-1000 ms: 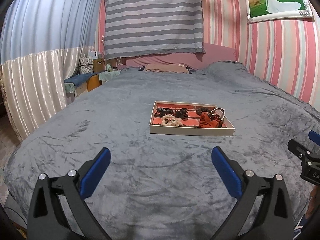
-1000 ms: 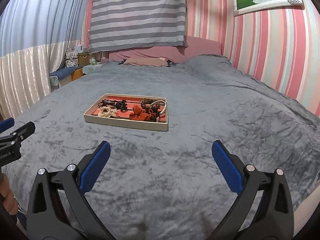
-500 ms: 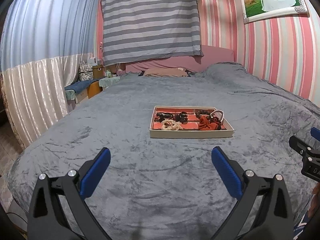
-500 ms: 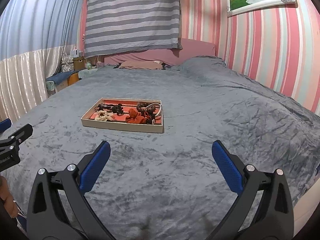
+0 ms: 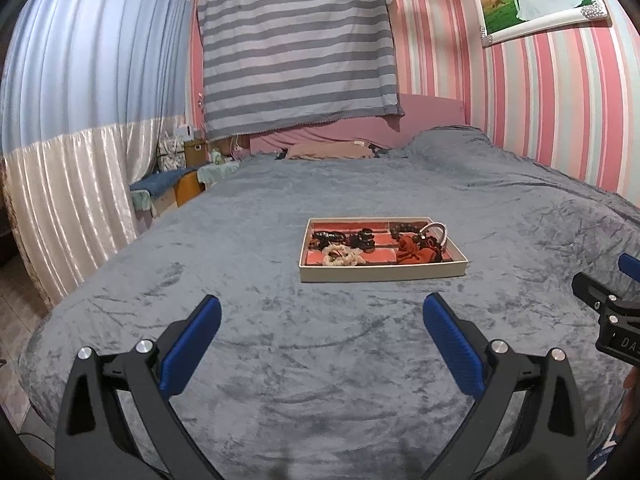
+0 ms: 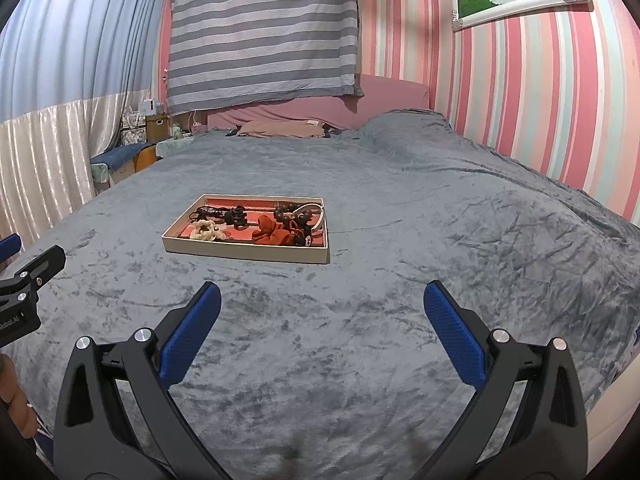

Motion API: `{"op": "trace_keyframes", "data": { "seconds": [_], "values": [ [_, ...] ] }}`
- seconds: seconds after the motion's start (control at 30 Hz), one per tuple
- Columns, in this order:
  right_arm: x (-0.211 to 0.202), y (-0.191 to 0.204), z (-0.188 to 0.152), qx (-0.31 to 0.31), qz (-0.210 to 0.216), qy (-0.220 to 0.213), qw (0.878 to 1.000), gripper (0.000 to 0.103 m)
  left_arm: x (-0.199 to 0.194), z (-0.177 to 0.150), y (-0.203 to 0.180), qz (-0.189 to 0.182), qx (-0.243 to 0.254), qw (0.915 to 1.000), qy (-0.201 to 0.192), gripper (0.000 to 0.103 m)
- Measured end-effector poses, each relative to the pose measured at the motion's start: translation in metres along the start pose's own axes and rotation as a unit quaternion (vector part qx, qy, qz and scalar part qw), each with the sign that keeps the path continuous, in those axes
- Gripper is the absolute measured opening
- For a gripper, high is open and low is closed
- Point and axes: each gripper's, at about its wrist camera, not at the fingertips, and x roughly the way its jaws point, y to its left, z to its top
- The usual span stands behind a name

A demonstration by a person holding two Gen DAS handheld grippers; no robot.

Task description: Organize jewelry

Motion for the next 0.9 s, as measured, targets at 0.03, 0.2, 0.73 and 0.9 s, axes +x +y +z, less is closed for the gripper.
{"op": "trace_keyframes", "data": {
  "seconds": [0.03, 0.2, 0.73, 0.9],
  "values": [
    [0.0005, -0.0001, -0.0004, 0.001, 0.000, 0.000, 1.000, 0.099, -0.0004, 0.0001, -0.0002, 0.000, 0.000, 1.0000, -0.001, 0.098],
    [0.0012, 0.0004, -0.0015, 0.001, -0.002, 0.000, 1.000, 0.099, 0.0001, 0.0002, -0.0010, -0.007, 0.004, 1.0000, 0.002, 0.098],
    [-0.0010, -0.0009, -0.0009, 0.006, -0.006, -0.004, 1.000, 0.099, -0.0018, -0.0013, -0.0042, -0.008, 0.008, 0.9999, 0.001, 0.098],
    [-0.0010, -0.0015, -0.0012, 0.007, -0.007, -0.004, 1.000, 0.099, -0.0022, -0.0021, -0.0049, -0.008, 0.008, 0.9999, 0.001, 0.098]
  ]
}}
